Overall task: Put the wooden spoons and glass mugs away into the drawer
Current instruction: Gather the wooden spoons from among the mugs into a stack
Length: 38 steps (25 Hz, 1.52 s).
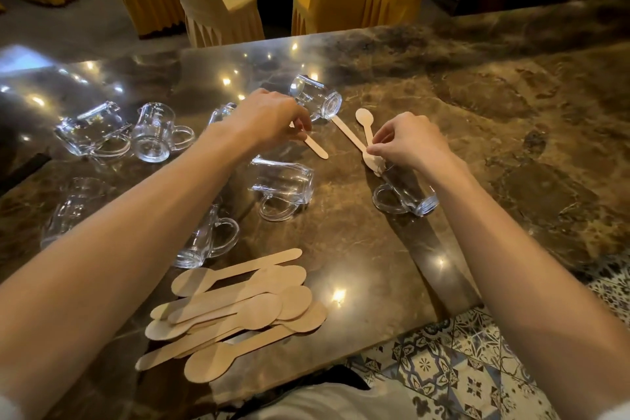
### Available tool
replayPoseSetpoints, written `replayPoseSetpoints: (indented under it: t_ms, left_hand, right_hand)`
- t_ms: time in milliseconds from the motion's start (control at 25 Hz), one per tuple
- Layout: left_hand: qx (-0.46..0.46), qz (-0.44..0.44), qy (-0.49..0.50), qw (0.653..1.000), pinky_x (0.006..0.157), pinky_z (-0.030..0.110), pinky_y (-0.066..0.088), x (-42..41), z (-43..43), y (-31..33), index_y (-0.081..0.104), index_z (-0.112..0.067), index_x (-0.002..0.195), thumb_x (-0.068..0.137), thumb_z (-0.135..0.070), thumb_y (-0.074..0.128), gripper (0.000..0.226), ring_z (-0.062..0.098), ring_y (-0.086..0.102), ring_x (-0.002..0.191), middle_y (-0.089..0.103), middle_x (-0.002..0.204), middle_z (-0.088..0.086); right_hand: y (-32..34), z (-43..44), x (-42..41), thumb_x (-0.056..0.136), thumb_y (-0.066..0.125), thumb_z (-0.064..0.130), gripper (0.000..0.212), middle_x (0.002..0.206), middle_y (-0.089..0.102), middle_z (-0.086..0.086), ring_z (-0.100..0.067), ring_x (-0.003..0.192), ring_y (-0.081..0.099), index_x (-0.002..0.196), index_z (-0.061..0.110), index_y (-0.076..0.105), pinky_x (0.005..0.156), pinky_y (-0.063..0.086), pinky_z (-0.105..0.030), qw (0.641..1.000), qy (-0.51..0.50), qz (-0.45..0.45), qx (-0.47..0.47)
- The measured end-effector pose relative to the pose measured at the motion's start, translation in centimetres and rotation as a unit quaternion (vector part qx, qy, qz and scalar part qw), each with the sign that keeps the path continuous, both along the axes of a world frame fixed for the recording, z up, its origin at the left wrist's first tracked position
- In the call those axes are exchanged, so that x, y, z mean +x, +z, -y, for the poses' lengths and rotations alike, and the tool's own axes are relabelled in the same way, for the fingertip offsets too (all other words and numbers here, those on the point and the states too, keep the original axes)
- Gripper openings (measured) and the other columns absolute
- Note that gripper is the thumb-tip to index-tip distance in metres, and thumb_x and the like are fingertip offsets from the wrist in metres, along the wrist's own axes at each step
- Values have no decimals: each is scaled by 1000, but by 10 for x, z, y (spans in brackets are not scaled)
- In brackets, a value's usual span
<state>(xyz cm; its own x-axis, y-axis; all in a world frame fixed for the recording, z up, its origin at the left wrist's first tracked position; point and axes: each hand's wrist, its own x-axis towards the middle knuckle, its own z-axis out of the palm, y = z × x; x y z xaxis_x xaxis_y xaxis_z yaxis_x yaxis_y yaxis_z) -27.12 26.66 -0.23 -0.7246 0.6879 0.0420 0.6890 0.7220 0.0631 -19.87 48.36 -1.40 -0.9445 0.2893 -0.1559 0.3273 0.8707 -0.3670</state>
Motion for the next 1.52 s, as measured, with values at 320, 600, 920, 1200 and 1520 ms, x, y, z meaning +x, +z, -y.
replayPoseSetpoints:
  t_ms: [320,600,920,1200,1520]
  left_hand:
    - [-82,-8,-33,996,96,33,39,-8,-27,-15,66,-35,114,83,-31,68,31,20,60,107,68,114,-7]
    - [-78,-19,-39,996,94,35,43,-12,-29,-19,67,-30,105,82,-26,68,23,20,59,106,68,109,-6]
    - [-110,-31,-76,991,94,29,32,-9,-27,-14,61,-28,115,88,-35,58,27,16,55,113,63,114,-7]
    - [-21,-47,-75,996,98,32,32,-3,-20,-4,63,-25,113,91,-34,57,25,19,56,111,64,115,-4]
    - [231,-32,14,972,78,24,42,26,2,29,65,-13,106,91,-26,58,21,15,60,90,67,102,3]
  right_hand:
    - [-4,8,-13,67,79,45,45,107,66,-7,-29,100,60,104,20,68,74,44,-34,996,-13,57,70]
    - [-6,9,-17,66,81,43,44,105,66,-5,-28,99,60,101,19,68,80,49,-36,996,-13,78,38]
    - [5,6,-16,72,78,34,26,97,69,-5,-25,92,63,93,21,72,72,48,-32,998,-46,31,-15]
    - [20,5,-4,76,76,36,13,86,70,2,-16,83,64,75,29,65,75,55,-36,994,-49,-86,-48]
    - [36,25,26,76,74,38,11,75,68,8,-10,74,64,79,29,68,68,51,-28,982,19,-167,-83]
